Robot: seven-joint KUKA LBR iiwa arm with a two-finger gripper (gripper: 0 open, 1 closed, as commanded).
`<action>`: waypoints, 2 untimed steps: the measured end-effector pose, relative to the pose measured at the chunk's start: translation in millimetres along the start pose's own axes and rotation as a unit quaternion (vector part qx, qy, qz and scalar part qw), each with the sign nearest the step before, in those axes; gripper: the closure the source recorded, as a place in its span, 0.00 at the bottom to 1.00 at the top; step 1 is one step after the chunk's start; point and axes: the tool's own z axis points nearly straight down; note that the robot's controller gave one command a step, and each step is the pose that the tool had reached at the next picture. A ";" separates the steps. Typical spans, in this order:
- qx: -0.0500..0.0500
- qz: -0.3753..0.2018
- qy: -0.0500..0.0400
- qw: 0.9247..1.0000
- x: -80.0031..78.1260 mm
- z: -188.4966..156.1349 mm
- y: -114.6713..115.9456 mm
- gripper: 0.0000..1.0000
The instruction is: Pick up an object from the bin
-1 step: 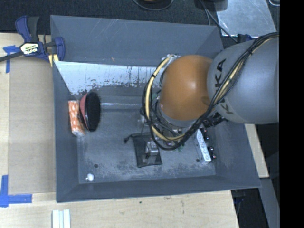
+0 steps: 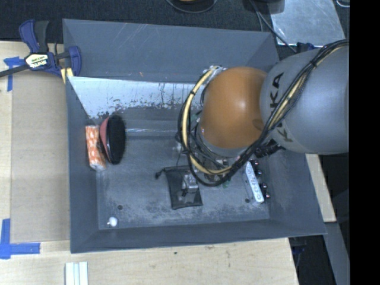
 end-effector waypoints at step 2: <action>0.000 -0.001 0.001 1.000 -69.3 90.4 24.6 1.00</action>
Offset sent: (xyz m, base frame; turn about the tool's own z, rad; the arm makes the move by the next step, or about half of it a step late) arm 0.0000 0.0000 0.0000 0.0000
